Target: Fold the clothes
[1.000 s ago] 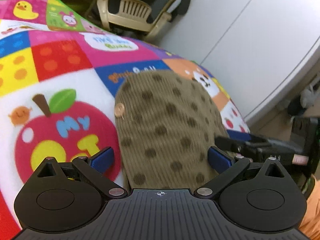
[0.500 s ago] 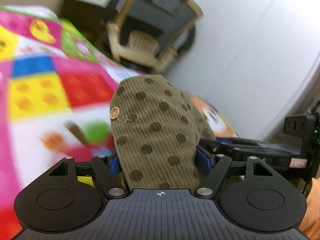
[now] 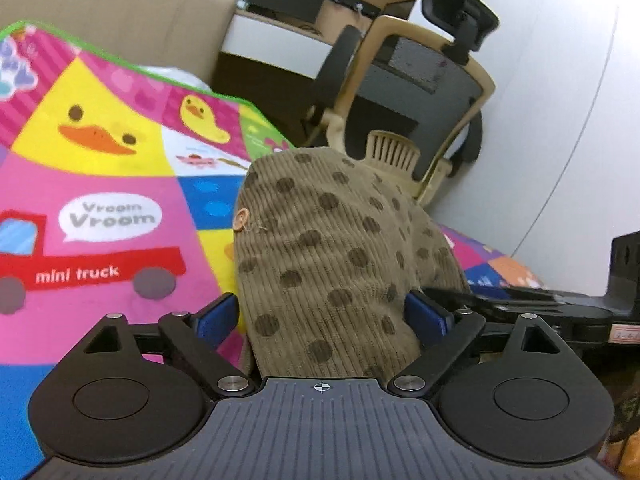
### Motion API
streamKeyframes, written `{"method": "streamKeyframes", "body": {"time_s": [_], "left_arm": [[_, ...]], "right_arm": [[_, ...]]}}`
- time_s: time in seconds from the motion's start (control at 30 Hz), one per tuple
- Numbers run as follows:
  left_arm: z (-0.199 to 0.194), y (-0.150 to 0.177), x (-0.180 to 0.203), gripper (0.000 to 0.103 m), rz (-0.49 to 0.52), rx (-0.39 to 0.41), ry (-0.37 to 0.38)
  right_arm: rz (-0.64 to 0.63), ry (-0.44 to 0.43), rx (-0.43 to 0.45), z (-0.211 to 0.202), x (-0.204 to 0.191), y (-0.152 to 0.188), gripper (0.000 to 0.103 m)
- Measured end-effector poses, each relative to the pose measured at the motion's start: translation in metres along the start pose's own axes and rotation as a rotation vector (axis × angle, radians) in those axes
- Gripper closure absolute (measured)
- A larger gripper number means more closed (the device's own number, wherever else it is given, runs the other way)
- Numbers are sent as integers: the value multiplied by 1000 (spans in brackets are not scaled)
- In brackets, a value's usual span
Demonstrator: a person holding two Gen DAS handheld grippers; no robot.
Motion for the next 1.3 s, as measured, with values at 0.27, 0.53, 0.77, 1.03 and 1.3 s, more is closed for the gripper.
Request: {"method": "streamKeyframes", "body": {"time_s": [0.27,0.53,0.77,1.03,1.3], "left_arm": [[-9,8,11,8,37,27,-2],[-36,-4,-23,8,-131,195,-16],[-69,-26,-28,6,-172,237,-28],[-77,-15,-18,5,-158,245,-89],[-58,5,-14,5,-116,205,-84]], "right_arm": [[-76,21,-28,-27,2,13,34],[-342,-58,108,-71,-47,-14,34],[-521,-98,24,-48,-117,36,31],[-437,-165,30,-36,-124,15,30],[-236,-66,102,-48,-56,-67,19]]}}
Point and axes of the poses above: each gripper's, at about its wrist camera, not at the fingertips, and z roughly the way its jaws point, x to its right, y to its underside, the point moved 4 cm from there along z, roughly the way its jaws point, and after that the axes turned 13 degrees about y, right-handed, at the moved point
